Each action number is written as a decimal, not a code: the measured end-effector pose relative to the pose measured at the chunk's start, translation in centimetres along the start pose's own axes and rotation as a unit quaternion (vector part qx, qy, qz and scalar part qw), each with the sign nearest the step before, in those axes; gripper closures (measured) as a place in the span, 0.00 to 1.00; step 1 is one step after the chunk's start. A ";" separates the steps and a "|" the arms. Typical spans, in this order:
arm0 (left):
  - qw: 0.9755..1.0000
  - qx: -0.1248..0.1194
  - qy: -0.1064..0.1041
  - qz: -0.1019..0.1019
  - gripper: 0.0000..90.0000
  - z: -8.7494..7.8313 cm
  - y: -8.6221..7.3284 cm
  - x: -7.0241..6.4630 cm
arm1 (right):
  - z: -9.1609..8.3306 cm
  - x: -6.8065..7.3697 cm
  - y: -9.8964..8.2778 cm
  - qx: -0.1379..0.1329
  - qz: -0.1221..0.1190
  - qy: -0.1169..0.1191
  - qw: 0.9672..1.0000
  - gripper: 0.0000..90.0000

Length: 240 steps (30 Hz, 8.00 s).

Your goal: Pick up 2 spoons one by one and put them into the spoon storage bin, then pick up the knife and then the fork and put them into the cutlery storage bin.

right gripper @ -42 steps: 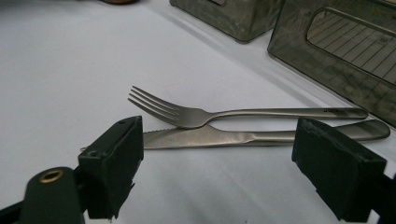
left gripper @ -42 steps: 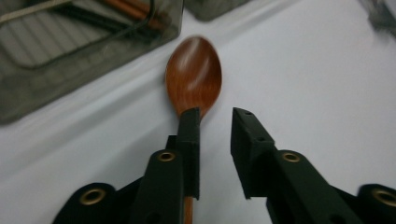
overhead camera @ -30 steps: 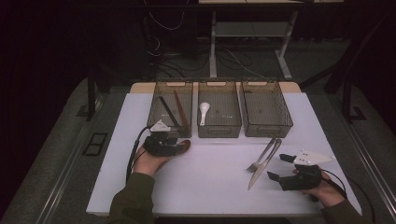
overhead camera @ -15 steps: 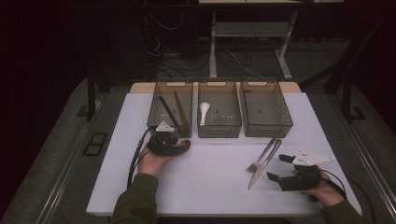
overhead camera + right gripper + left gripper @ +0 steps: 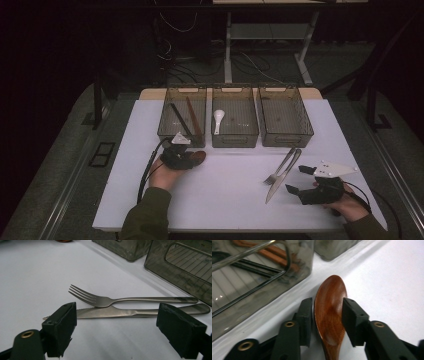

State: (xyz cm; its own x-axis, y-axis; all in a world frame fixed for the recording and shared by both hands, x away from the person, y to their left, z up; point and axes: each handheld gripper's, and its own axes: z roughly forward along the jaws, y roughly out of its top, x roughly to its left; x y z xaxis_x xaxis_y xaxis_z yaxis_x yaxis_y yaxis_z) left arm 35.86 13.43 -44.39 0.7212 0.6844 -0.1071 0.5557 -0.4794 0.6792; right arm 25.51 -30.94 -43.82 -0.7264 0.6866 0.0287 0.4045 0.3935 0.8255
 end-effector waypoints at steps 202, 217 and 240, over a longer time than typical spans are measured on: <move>0.993 -0.096 -0.048 0.043 0.00 -4.6 -4.7 -5.4 | 0.8 0.3 1.0 0.053 0.033 0.110 0.992 0.78; 0.993 -0.092 -0.049 0.046 0.00 -4.6 -5.1 -5.4 | 3.8 1.0 1.8 0.114 0.017 0.136 0.984 1.00; 0.994 -0.084 -0.050 0.051 0.00 -4.7 -5.3 -5.3 | 7.1 1.0 3.9 0.116 0.007 0.139 0.984 1.00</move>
State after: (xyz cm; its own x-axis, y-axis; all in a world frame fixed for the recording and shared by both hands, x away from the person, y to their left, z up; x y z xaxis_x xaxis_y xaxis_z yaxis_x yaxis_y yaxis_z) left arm 27.17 14.94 -44.07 0.8130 0.5740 -0.0974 0.4064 -0.4397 0.8009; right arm 30.34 -24.37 -44.54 -0.8304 0.5127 0.2181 0.5081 0.5363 0.6739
